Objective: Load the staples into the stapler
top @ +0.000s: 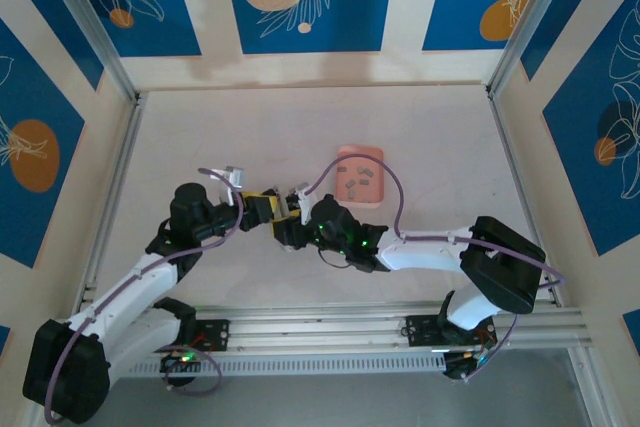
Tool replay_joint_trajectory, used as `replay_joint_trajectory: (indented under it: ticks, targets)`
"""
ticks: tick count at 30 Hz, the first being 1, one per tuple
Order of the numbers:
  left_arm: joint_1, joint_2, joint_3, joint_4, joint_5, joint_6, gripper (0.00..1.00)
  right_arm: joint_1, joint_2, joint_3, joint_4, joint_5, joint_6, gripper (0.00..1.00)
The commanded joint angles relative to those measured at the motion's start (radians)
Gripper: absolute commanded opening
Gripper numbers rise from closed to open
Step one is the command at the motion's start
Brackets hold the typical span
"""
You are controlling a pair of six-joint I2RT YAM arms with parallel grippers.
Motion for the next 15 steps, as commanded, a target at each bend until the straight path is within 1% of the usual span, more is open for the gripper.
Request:
replay_joint_trajectory:
  ticks: [1,3,6,10,13,15]
  targets:
    - [-0.006,-0.011,-0.005,0.047,0.023,0.015,0.4,-0.005,-0.029,0.033,0.064,-0.006,-0.012,0.33]
    - [-0.006,-0.011,-0.009,0.059,0.032,0.019,0.31,-0.005,-0.031,0.033,0.064,-0.007,-0.014,0.33]
    - [-0.007,-0.024,-0.016,0.07,0.03,0.022,0.23,-0.006,-0.037,0.032,0.064,-0.007,-0.017,0.33]
    - [-0.008,-0.043,-0.021,0.056,0.021,0.041,0.19,-0.006,-0.049,0.021,0.062,0.002,-0.023,0.34]
    - [-0.007,-0.052,-0.029,0.06,0.016,0.063,0.16,-0.006,-0.063,0.007,0.058,0.008,-0.021,0.4]
    - [-0.008,-0.06,-0.029,0.057,0.01,0.086,0.16,-0.008,-0.076,-0.001,0.05,0.01,-0.017,0.47]
